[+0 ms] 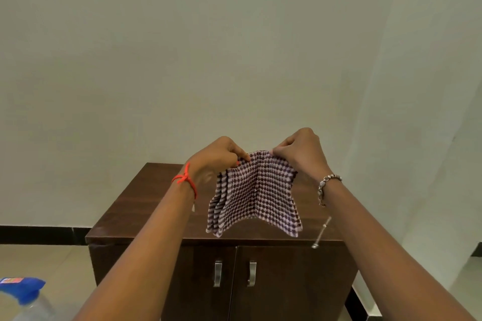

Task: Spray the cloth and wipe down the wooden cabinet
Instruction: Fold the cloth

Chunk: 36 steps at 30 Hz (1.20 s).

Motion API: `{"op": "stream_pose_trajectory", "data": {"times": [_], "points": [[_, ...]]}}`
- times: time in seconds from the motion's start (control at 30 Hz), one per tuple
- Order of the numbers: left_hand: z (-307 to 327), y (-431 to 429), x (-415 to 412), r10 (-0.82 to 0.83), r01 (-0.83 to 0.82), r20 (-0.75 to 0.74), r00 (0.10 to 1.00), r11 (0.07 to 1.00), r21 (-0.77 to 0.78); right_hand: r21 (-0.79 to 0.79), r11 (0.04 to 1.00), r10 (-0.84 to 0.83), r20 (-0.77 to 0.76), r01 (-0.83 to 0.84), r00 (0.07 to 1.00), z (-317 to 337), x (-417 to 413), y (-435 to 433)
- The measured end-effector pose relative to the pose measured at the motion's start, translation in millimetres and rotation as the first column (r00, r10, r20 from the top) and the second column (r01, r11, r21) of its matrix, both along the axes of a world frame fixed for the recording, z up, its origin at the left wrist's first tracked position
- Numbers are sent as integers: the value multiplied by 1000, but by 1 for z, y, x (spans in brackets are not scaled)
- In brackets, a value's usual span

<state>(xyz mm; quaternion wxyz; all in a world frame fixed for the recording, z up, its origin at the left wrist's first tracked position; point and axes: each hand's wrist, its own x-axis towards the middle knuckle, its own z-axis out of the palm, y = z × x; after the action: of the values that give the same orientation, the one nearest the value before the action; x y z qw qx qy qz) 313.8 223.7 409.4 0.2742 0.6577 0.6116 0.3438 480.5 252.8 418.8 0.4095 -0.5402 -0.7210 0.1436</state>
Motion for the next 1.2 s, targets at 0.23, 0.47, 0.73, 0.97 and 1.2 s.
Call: {"op": "stream_pose_trajectory", "data": {"times": [0.23,0.47,0.73,0.97,1.2], "points": [[-1,0,7,9,3,221,975,999,-53,6,994,109,-37,-109,993,1,-37,-23],[-1,0,-2,125,-32,581,804,985,-168,-237,922,317,6,-307,948,8,-45,-25],[-7,-3,-10,131,-41,744,655,990,-138,-202,861,262,-608,-466,749,-5,-6,7],[-3,-2,-12,14,1,912,411,1000,-16,-463,476,30,-842,-748,539,-87,-14,32],[-16,1,-25,-110,-15,949,295,993,120,-203,569,69,-954,-797,292,-56,-22,26]]}}
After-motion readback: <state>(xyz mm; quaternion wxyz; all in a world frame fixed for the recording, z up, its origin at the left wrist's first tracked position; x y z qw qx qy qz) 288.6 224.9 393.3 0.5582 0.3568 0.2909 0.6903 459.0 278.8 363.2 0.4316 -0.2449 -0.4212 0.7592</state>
